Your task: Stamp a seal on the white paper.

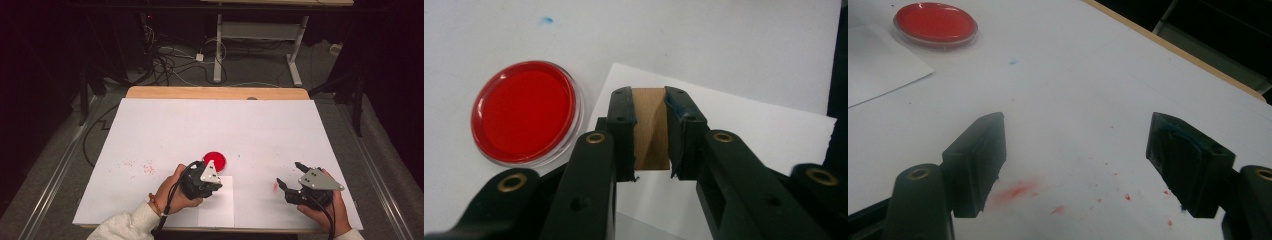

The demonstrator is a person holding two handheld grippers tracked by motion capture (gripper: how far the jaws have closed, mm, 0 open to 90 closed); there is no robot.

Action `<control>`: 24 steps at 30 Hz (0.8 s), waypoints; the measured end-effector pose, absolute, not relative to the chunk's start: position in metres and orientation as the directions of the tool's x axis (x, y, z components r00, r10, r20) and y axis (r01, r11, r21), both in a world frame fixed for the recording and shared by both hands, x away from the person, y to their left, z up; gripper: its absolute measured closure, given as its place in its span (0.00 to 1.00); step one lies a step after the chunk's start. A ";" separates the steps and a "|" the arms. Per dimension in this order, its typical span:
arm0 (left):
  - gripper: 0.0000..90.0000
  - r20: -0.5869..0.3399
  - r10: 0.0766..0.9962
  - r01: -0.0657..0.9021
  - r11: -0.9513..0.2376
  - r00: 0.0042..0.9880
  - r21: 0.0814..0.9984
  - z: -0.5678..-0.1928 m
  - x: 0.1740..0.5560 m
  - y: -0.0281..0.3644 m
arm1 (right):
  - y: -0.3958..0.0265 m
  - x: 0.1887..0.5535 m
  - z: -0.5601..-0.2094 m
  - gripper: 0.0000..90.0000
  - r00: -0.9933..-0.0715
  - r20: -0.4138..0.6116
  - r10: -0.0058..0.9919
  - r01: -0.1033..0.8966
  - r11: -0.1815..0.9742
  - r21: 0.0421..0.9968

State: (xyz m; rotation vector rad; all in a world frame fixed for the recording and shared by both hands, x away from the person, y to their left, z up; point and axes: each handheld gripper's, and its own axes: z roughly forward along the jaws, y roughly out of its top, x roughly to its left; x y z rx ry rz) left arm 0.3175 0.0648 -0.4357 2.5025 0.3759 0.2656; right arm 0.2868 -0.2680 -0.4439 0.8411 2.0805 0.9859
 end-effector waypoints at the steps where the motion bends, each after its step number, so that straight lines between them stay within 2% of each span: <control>1: 0.82 0.103 0.317 0.204 -0.793 0.943 0.574 -0.438 0.318 0.064 | -0.268 0.287 -0.444 0.27 -0.562 -0.296 0.772 0.260 0.504 0.823; 15: 0.82 0.107 0.276 0.185 -0.838 0.955 0.513 -0.458 0.317 0.057 | -0.268 0.287 -0.445 0.27 -0.567 -0.299 0.768 0.258 0.511 0.820; 24: 0.82 0.072 0.282 0.204 -0.828 0.957 0.523 -0.460 0.321 0.059 | -0.267 0.287 -0.445 0.27 -0.566 -0.297 0.769 0.263 0.510 0.819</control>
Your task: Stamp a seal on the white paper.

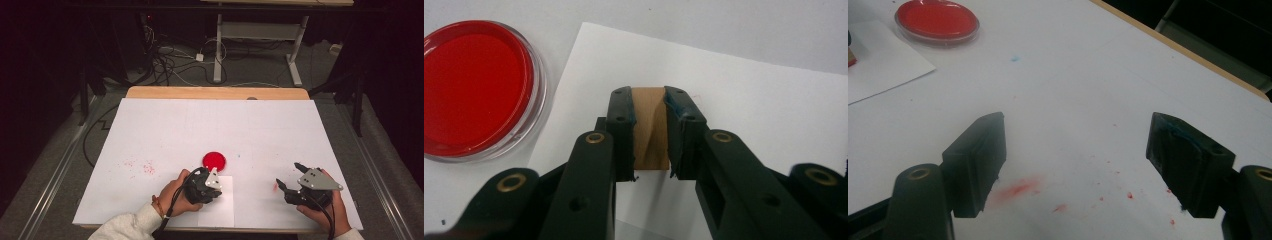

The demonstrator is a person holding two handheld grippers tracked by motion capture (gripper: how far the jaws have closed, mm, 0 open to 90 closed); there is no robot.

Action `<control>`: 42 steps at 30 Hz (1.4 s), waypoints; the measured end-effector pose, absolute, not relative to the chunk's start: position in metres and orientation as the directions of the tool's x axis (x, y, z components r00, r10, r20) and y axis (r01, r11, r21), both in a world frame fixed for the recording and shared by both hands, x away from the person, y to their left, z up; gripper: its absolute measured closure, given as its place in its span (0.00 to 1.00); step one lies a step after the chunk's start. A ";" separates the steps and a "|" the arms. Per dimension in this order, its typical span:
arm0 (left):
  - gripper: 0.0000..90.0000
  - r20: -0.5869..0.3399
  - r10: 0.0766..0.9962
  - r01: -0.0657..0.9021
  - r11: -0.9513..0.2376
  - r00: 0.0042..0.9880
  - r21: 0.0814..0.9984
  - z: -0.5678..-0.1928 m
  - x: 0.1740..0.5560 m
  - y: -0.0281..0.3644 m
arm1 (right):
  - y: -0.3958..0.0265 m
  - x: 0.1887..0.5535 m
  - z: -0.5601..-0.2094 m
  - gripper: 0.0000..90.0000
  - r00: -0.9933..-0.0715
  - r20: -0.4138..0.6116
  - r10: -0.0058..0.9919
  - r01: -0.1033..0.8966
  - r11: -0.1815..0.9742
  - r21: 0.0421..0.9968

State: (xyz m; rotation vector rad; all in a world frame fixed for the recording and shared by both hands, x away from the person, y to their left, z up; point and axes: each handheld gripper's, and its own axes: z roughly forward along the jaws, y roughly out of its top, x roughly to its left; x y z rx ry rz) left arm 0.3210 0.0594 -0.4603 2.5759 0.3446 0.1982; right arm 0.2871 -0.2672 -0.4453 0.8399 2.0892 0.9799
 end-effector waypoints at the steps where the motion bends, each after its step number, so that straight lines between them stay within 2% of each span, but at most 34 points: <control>1: 0.82 0.068 0.285 0.209 -0.826 0.956 0.523 -0.461 0.321 0.059 | -0.267 0.287 -0.445 0.27 -0.566 -0.296 0.769 0.264 0.509 0.819; 15: 0.82 0.023 0.302 0.245 -0.815 0.953 0.525 -0.461 0.325 0.060 | -0.267 0.287 -0.446 0.27 -0.570 -0.300 0.765 0.262 0.515 0.816; 42: 0.82 0.044 0.304 0.245 -0.839 0.952 0.486 -0.460 0.324 0.054 | -0.265 0.288 -0.446 0.27 -0.572 -0.299 0.764 0.265 0.517 0.814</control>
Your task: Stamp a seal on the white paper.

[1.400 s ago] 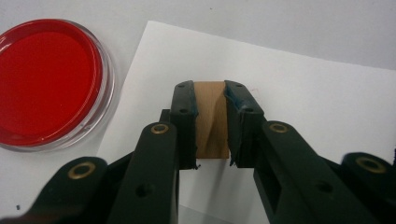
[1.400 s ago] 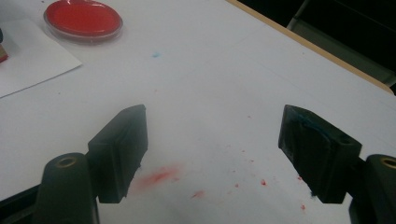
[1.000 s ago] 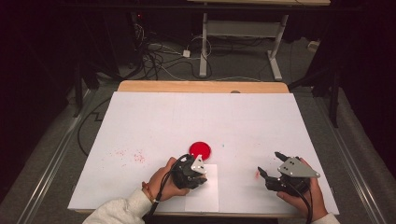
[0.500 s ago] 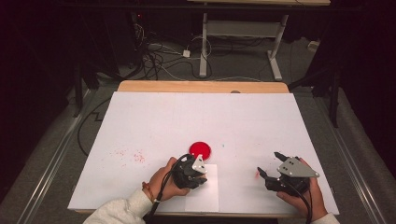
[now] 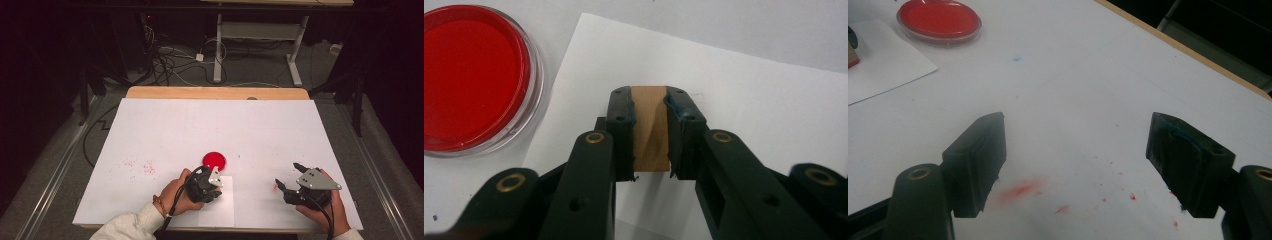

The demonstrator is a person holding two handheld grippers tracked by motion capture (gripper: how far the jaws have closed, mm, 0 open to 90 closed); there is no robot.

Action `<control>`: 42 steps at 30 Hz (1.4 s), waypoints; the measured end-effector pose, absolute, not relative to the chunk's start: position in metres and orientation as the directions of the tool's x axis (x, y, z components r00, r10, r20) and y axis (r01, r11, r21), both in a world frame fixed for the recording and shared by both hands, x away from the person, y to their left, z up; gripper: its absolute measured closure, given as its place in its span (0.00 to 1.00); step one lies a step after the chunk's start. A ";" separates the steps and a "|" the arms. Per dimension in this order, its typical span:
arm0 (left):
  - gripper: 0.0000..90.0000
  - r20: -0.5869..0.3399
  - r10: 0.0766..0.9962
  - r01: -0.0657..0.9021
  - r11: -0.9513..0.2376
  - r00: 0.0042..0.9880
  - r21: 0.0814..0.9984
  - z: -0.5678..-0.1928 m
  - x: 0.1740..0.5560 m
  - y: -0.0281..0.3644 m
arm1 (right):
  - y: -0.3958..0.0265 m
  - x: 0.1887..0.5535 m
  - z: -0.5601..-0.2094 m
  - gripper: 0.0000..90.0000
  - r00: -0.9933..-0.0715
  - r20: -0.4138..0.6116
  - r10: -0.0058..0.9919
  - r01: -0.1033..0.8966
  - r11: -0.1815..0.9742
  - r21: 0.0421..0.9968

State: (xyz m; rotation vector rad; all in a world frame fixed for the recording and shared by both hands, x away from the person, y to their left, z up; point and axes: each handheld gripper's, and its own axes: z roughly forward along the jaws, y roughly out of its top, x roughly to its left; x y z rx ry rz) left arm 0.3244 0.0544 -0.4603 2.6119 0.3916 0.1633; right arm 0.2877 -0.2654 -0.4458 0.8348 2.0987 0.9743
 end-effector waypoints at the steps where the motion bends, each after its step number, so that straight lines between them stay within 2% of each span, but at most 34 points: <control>1: 0.82 0.043 0.304 0.246 -0.839 0.952 0.486 -0.460 0.325 0.054 | -0.265 0.288 -0.446 0.27 -0.571 -0.298 0.765 0.266 0.515 0.815; 16: 0.82 0.020 0.309 0.259 -0.832 0.951 0.490 -0.460 0.327 0.055 | -0.266 0.288 -0.446 0.27 -0.576 -0.299 0.761 0.264 0.520 0.812; 20: 0.82 0.001 0.316 0.266 -0.802 0.949 0.534 -0.450 0.328 0.059 | -0.267 0.288 -0.446 0.27 -0.575 -0.301 0.761 0.261 0.519 0.814; 24: 0.82 0.027 0.330 0.255 -0.776 0.944 0.577 -0.434 0.326 0.066 | -0.267 0.288 -0.445 0.27 -0.575 -0.301 0.761 0.259 0.518 0.815; 30: 0.82 0.062 0.349 0.248 -0.770 0.935 0.588 -0.427 0.326 0.072 | -0.267 0.287 -0.444 0.27 -0.573 -0.303 0.762 0.257 0.518 0.816; 42: 0.82 0.073 0.368 0.252 -0.753 0.927 0.608 -0.420 0.330 0.085 | -0.267 0.290 -0.445 0.27 -0.573 -0.300 0.763 0.262 0.517 0.815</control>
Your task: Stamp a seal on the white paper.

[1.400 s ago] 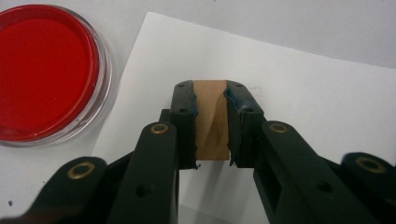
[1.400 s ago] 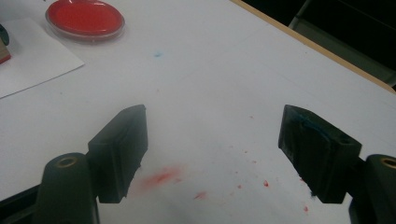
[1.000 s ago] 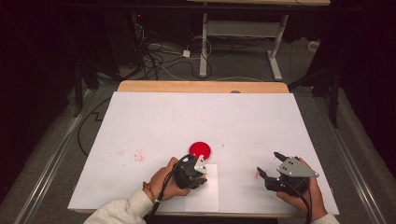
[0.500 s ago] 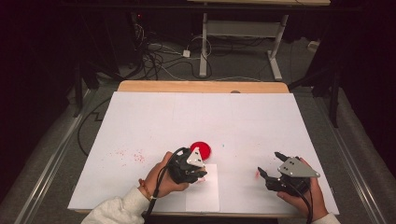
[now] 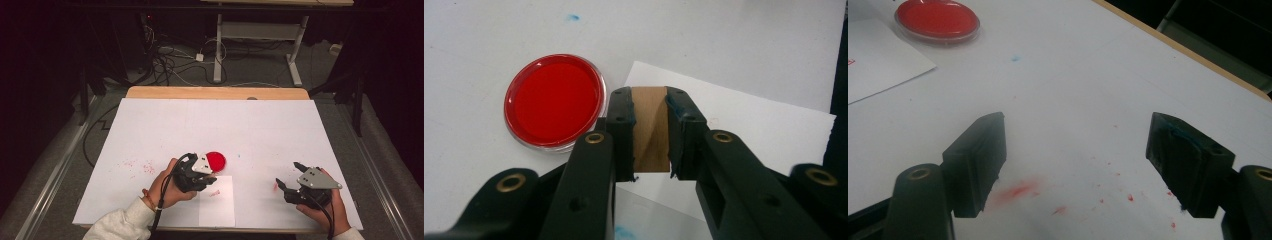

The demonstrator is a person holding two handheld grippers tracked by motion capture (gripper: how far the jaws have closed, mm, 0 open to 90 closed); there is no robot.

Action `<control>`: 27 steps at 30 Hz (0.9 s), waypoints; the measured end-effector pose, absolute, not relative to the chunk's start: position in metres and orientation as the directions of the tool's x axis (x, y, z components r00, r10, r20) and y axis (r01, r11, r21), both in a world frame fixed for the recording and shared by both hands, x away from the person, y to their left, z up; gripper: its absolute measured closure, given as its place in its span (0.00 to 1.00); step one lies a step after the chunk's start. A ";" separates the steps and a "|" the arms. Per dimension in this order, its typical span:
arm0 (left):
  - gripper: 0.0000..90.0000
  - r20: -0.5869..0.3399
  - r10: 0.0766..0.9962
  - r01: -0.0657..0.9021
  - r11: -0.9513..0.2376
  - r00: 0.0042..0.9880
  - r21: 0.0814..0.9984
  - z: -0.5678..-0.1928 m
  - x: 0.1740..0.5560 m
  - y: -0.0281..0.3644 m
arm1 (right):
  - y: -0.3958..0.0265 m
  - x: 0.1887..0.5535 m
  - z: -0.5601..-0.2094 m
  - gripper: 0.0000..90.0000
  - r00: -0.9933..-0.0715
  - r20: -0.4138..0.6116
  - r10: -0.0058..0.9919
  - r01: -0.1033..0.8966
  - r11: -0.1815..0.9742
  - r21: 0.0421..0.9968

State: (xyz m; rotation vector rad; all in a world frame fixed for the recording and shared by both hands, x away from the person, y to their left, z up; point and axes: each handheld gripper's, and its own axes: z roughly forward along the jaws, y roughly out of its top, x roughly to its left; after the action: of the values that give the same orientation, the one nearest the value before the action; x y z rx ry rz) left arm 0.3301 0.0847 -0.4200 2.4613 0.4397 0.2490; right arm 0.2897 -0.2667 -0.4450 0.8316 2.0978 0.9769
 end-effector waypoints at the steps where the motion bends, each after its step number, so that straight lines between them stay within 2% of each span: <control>1: 0.82 0.073 0.371 0.253 -0.751 0.926 0.610 -0.419 0.331 0.086 | -0.267 0.290 -0.445 0.27 -0.573 -0.299 0.763 0.262 0.517 0.815; 27: 0.82 0.082 0.425 0.280 -0.717 0.901 0.639 -0.410 0.345 0.096 | -0.265 0.292 -0.446 0.27 -0.577 -0.290 0.764 0.272 0.514 0.813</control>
State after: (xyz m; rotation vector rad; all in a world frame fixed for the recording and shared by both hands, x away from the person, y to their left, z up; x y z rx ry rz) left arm 0.3449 0.0963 -0.4100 2.4125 0.5031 0.2947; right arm 0.2920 -0.2646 -0.4457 0.8411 2.1077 0.9777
